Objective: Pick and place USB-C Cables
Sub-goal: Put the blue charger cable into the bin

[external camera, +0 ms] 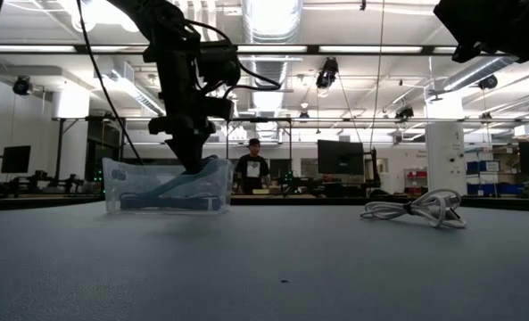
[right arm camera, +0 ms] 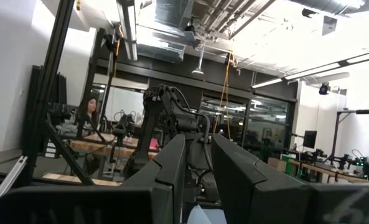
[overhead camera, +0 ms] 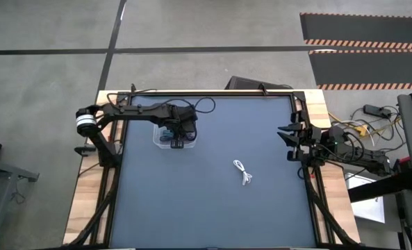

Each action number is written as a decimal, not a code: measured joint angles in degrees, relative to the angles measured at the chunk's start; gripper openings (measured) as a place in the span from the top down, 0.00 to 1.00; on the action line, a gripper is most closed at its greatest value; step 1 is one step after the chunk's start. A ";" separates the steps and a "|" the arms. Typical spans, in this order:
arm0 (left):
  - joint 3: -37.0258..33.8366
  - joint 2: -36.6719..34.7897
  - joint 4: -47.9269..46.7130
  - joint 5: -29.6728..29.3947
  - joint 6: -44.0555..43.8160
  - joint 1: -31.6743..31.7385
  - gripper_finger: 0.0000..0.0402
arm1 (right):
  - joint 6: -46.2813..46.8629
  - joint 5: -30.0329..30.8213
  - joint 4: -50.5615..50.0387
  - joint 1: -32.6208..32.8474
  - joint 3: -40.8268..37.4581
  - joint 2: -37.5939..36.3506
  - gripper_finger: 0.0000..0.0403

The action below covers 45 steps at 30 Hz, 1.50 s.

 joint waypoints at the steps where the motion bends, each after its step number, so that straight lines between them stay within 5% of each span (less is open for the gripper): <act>1: 0.01 0.00 0.03 0.00 -0.02 0.00 0.98 | 0.00 0.00 0.00 0.00 0.00 0.00 0.83; 24: 0.00 0.00 0.44 -1.74 -0.22 0.00 0.92 | 0.23 0.00 1.45 0.00 0.00 0.00 0.83; 45: 0.00 0.00 0.39 -5.11 -1.58 0.00 0.91 | 10.27 -0.04 3.17 0.01 0.79 -0.02 0.83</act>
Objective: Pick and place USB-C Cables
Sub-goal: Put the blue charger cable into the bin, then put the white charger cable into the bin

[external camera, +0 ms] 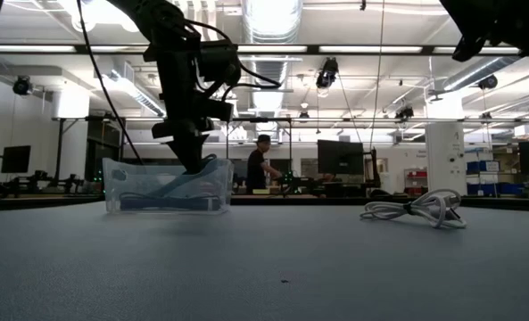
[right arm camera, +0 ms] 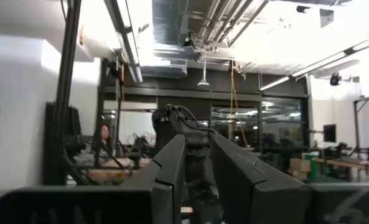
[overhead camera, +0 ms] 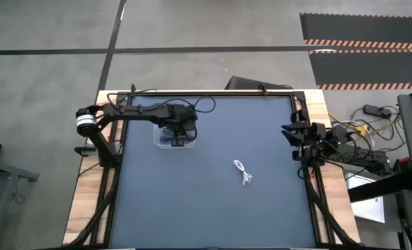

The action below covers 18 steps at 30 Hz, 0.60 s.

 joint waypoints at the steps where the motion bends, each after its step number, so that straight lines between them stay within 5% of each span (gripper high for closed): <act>1: 0.00 0.00 0.00 0.00 0.00 0.00 0.91 | 0.88 0.02 0.05 -0.01 0.04 0.00 0.83; 8: 0.00 0.00 0.02 0.00 -0.02 0.00 0.89 | 2.96 1.26 0.66 0.01 0.04 0.00 0.83; 18: 0.00 -0.90 1.86 -0.02 0.04 -0.04 0.67 | 6.63 4.74 4.85 0.01 0.07 0.16 0.83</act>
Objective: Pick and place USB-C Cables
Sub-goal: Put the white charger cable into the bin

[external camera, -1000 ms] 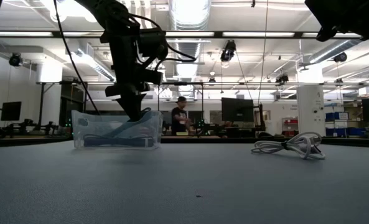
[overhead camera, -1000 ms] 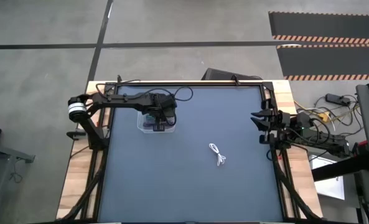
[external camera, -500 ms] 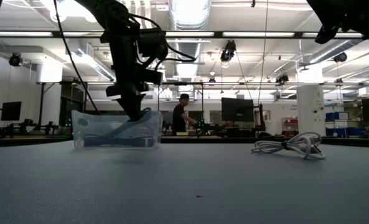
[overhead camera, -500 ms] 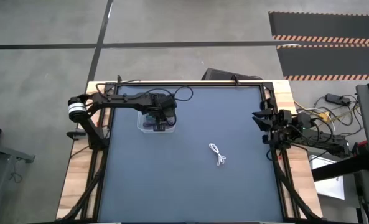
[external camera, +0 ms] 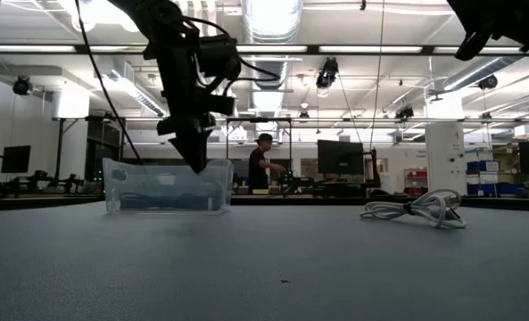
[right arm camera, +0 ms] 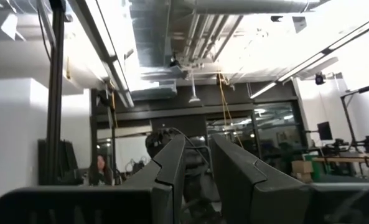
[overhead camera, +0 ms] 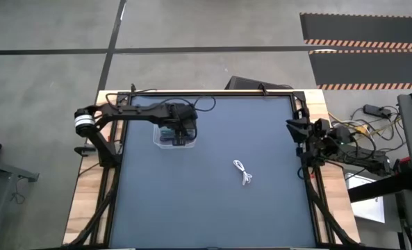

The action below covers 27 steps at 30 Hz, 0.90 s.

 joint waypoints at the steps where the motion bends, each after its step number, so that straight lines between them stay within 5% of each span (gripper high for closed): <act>1: 0.00 -0.32 0.24 0.00 0.00 0.00 0.66 | 0.28 0.02 0.50 0.00 0.00 0.12 0.83; 14: -0.04 -11.06 8.45 -0.02 -0.04 -1.97 0.64 | 4.87 1.34 0.78 0.00 1.98 3.08 0.83; 27: -0.65 -15.31 21.61 0.07 -0.45 -8.06 0.64 | 11.70 1.36 -1.10 0.00 2.86 14.97 0.83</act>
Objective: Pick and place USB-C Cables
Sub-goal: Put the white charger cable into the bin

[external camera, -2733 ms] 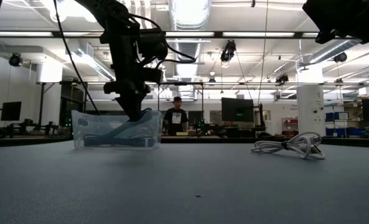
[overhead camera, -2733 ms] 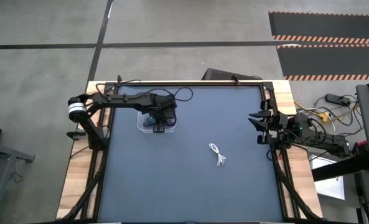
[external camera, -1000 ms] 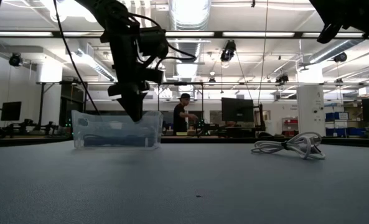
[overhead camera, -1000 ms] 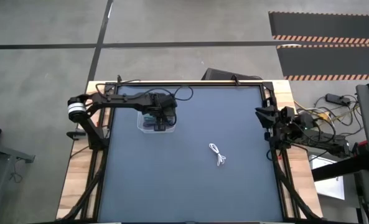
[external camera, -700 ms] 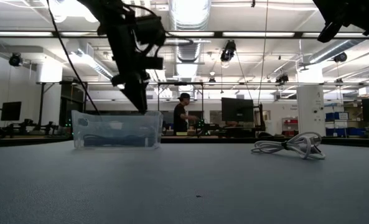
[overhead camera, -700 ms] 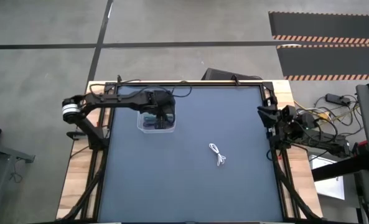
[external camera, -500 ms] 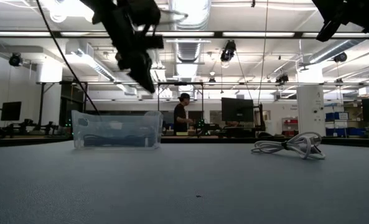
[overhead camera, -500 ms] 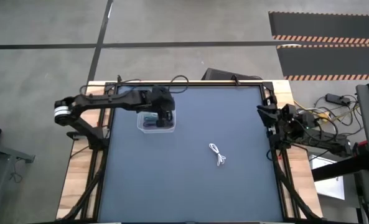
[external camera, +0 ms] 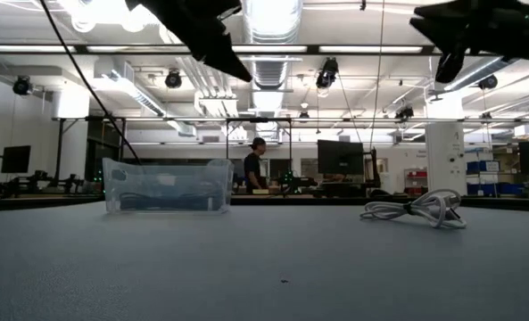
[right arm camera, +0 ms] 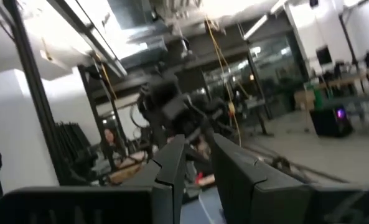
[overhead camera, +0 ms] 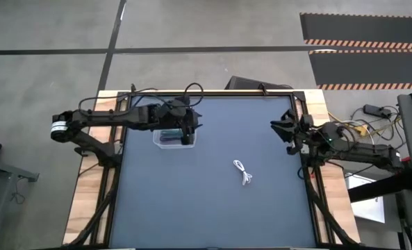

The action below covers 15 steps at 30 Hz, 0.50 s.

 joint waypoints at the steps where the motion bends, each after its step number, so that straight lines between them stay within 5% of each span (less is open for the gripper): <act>1: -0.47 0.00 1.37 0.02 -0.03 -0.40 0.64 | 0.57 0.00 0.04 0.00 0.00 1.03 0.83; 15: -12.42 -3.27 17.72 0.17 -1.56 -2.08 0.64 | 13.01 -0.14 -0.29 4.01 0.13 12.67 0.83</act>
